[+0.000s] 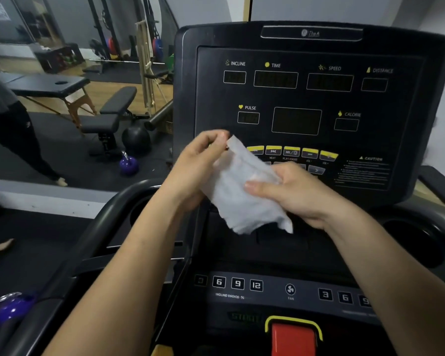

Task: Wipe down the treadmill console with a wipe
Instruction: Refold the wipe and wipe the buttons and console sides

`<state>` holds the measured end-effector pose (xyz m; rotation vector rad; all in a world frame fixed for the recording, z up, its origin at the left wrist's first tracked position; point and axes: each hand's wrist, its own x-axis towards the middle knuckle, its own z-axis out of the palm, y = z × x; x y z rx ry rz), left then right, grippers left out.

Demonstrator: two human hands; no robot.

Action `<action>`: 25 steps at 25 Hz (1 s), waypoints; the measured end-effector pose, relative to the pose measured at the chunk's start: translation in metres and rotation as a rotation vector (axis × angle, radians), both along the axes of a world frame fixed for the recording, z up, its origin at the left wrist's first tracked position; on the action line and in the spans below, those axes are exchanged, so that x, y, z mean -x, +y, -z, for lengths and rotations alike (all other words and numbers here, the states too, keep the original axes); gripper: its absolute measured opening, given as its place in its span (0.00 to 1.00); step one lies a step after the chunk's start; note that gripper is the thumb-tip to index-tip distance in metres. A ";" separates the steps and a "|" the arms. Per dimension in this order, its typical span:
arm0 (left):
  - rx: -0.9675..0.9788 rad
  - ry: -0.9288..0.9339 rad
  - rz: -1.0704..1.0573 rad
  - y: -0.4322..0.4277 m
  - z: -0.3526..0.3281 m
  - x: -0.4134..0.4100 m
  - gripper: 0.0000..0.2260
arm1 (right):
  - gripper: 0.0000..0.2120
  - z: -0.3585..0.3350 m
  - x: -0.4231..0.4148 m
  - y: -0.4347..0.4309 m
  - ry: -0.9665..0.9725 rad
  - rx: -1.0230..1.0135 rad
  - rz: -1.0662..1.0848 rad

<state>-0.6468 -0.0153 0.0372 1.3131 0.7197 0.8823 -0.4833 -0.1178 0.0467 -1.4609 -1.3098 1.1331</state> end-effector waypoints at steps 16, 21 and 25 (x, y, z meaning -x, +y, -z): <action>-0.126 0.066 0.042 -0.019 0.034 0.000 0.12 | 0.12 0.011 -0.031 -0.003 0.209 -0.133 0.427; -0.336 0.275 -0.222 -0.016 0.030 0.000 0.02 | 0.12 0.010 -0.037 -0.009 -0.147 -0.158 0.199; -0.338 0.148 -0.164 -0.008 0.018 0.008 0.09 | 0.03 0.008 -0.036 -0.004 -0.456 -0.236 0.245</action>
